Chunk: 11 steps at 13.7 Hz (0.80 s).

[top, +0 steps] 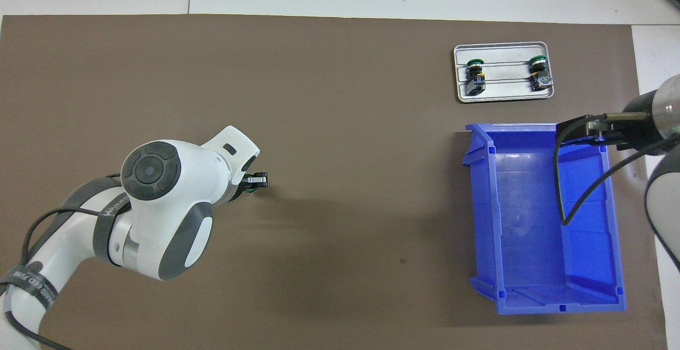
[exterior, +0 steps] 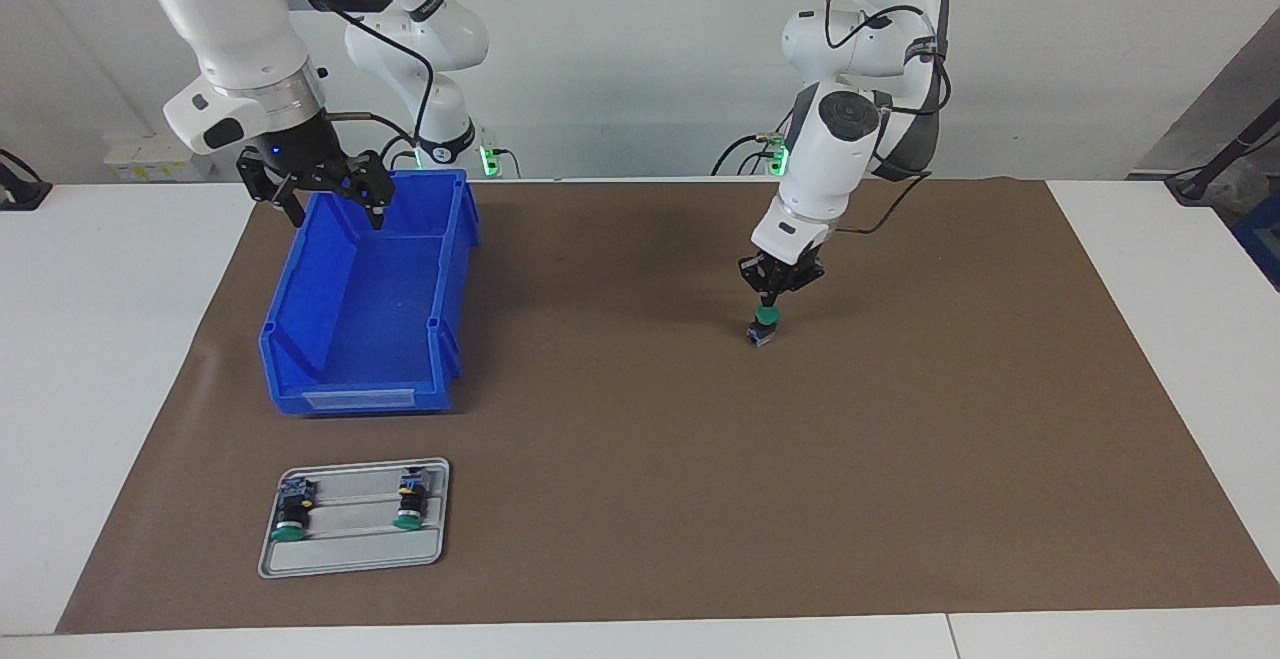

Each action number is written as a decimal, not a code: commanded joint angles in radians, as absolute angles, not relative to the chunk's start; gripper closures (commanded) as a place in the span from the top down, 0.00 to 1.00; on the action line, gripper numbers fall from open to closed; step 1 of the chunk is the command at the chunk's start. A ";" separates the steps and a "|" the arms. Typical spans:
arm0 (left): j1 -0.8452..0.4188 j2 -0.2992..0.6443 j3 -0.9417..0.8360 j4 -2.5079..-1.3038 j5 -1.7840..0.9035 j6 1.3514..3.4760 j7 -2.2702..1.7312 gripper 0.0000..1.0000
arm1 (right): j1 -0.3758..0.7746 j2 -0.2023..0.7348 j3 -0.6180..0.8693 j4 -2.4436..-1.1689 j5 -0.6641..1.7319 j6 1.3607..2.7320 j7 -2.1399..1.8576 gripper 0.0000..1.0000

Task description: Place and press button with both arms

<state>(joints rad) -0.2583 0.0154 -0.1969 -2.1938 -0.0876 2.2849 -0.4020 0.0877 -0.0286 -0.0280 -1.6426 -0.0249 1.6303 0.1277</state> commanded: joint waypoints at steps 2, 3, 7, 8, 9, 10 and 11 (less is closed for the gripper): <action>-0.273 -0.003 -0.187 -2.246 -0.097 2.316 -0.382 0.00 | 0.086 -0.040 -0.028 -1.654 -0.014 1.628 0.135 1.00; -0.275 -0.003 -0.187 -2.252 -0.097 2.322 -0.382 0.00 | 0.084 -0.040 -0.028 -1.654 -0.014 1.628 0.135 1.00; -0.282 -0.003 -0.189 -2.287 -0.097 2.358 -0.383 0.00 | 0.084 -0.040 -0.028 -1.654 -0.014 1.628 0.135 1.00; -0.285 -0.002 -0.189 -2.296 -0.097 2.365 -0.383 0.00 | 0.086 -0.040 -0.028 -1.654 -0.014 1.628 0.135 1.00; -0.285 0.000 -0.189 -2.302 -0.097 2.371 -0.382 0.00 | 0.086 -0.040 -0.028 -1.654 -0.014 1.628 0.135 1.00; -0.285 0.002 -0.189 -2.312 -0.097 2.385 -0.382 0.00 | 0.086 -0.040 -0.028 -1.654 -0.015 1.628 0.135 1.00; -0.285 0.012 -0.189 -2.322 -0.097 2.408 -0.382 0.00 | 0.086 -0.040 -0.028 -1.654 -0.014 1.628 0.135 1.00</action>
